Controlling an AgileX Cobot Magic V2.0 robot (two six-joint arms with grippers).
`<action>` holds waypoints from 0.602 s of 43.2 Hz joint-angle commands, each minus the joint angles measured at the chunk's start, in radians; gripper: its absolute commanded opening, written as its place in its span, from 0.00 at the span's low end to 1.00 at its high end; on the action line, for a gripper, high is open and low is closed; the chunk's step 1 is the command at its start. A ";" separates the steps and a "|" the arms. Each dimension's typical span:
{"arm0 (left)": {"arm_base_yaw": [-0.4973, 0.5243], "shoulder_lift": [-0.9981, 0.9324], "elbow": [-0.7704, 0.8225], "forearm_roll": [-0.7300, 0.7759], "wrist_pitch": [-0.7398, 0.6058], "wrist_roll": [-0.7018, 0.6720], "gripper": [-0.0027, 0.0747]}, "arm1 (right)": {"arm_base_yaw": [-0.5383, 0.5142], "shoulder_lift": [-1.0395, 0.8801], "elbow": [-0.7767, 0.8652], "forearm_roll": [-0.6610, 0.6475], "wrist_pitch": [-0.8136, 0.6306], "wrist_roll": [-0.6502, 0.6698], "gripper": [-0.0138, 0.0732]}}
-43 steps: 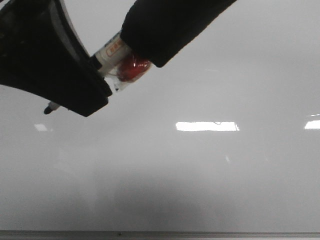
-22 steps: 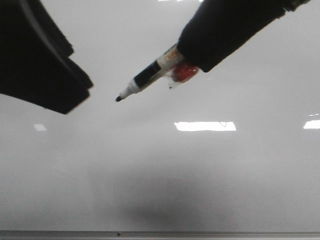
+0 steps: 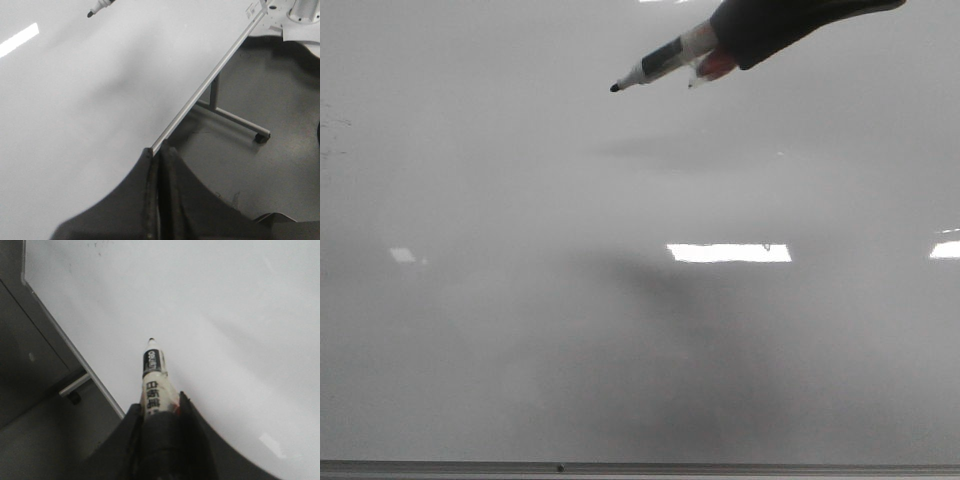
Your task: Write number 9 on whiteboard
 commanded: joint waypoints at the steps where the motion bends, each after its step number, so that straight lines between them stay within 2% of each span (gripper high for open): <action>1: -0.002 -0.031 -0.022 -0.010 -0.080 -0.014 0.01 | -0.006 -0.016 -0.024 0.075 -0.080 -0.001 0.08; 9: -0.002 -0.036 -0.022 -0.010 -0.080 -0.014 0.01 | -0.006 0.062 -0.064 0.106 -0.187 -0.001 0.08; 26: -0.002 -0.036 -0.022 -0.010 -0.080 -0.014 0.01 | -0.006 0.291 -0.257 0.108 -0.215 -0.001 0.08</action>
